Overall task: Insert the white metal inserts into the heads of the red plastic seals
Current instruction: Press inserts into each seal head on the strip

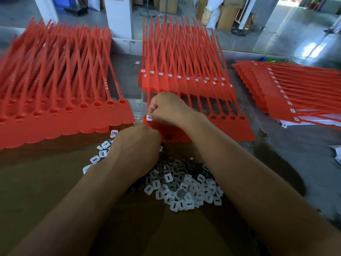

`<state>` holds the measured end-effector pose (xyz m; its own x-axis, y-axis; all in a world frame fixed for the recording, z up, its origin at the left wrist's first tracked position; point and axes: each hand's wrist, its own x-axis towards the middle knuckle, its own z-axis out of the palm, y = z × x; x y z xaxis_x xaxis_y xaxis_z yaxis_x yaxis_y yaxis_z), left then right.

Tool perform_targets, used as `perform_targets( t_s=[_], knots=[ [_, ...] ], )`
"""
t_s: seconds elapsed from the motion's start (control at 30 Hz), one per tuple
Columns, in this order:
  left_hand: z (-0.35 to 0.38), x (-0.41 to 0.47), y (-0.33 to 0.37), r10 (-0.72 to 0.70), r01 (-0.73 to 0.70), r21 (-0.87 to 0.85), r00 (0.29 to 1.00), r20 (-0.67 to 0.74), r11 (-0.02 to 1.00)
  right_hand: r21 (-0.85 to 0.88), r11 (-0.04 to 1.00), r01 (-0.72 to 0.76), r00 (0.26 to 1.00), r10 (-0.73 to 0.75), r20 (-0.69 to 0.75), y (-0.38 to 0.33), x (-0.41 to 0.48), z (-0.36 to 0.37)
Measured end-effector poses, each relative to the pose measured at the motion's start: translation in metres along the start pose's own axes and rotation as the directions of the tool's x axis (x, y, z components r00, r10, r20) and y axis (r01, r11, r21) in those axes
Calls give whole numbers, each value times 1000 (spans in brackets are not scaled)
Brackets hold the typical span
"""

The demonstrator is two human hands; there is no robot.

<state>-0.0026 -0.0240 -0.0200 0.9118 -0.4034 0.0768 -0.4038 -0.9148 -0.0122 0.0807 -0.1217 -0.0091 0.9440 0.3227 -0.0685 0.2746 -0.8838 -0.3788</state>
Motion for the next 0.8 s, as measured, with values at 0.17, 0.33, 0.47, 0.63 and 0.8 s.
perform_targets(
  t_s=[0.17,0.33,0.47,0.63,0.8],
  knots=[
    [2,-3,-1,-2,2,-14,1000,-18,1000,-106,994,24,1000,-26,-9,-4,2,3],
    [1,-1,0,0,0,-17,1000,-2,1000,-100,995,5,1000,-3,26,-5,5,4],
    [0,-2,-1,-4,4,-3,1000,11,1000,-98,994,41,997,-35,64,-4,6,3],
    [-2,-3,0,-9,9,-13,999,34,1000,-83,996,42,999,-42,-2,-4,7,2],
    [-4,-4,1,-21,21,-10,999,37,1000,61,997,-47,996,51,-71,2,10,7]
  ],
)
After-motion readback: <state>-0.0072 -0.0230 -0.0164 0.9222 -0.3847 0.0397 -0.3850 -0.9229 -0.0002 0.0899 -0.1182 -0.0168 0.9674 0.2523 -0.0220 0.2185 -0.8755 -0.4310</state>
